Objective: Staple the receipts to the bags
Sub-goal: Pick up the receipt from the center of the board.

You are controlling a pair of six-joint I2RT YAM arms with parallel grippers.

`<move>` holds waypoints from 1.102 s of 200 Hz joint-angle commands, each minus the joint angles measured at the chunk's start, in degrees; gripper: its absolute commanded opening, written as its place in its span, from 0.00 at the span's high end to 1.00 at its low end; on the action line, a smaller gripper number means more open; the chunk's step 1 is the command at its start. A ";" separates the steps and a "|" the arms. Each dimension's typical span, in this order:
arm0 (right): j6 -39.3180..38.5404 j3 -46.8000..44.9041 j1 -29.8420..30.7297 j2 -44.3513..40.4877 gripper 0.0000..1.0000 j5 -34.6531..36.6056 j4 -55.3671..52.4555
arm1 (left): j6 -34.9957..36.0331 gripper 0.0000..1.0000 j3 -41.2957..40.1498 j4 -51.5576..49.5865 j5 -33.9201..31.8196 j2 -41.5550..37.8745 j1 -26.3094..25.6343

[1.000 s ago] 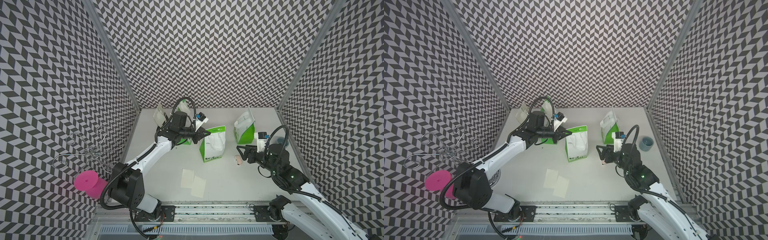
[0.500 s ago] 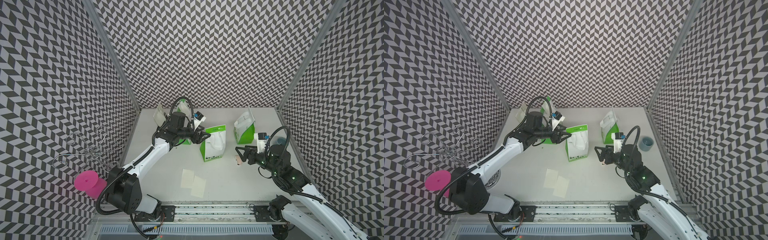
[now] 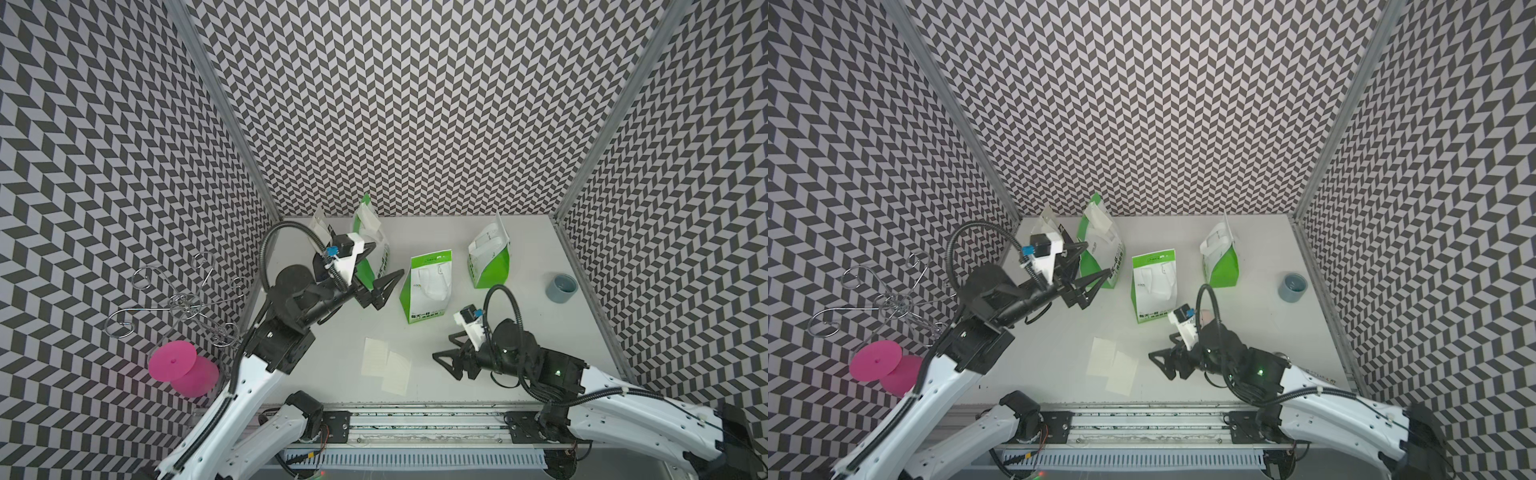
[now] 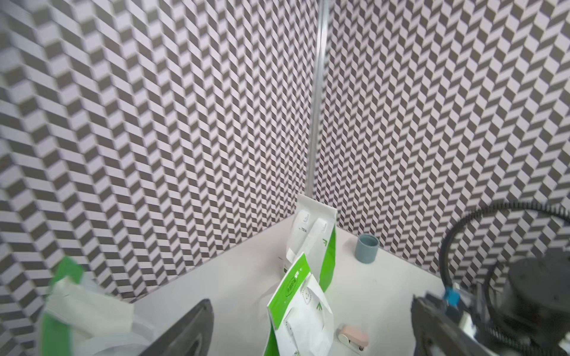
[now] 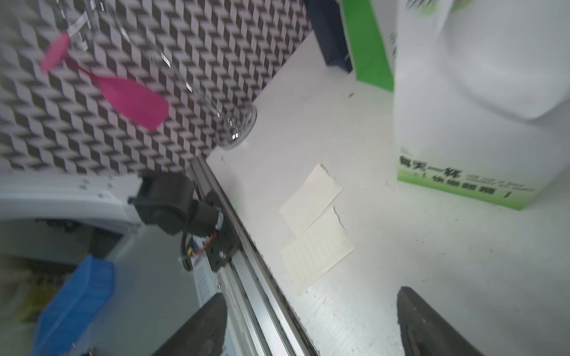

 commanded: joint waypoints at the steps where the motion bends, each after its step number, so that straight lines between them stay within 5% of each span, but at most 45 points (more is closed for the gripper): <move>1: -0.18 -2.60 6.47 6.27 0.09 4.95 8.67 | -9.74 0.00 -3.97 5.10 -8.22 -4.87 0.21; 46: -3.41 6.60 13.24 29.25 0.06 11.48 12.15 | -12.65 0.06 -6.22 2.37 -5.66 -8.91 0.23; 105: -6.81 16.19 14.41 44.50 0.00 17.02 10.31 | -11.37 0.04 -7.87 -1.34 -8.58 -13.06 0.25; 182: -7.82 22.69 17.94 57.64 0.00 21.77 1.09 | -10.05 0.03 -7.12 -2.55 -10.07 -13.11 0.20; 220: -7.43 21.41 18.27 60.18 0.15 19.70 -2.13 | -9.92 0.03 -7.34 -2.63 -9.77 -14.20 0.24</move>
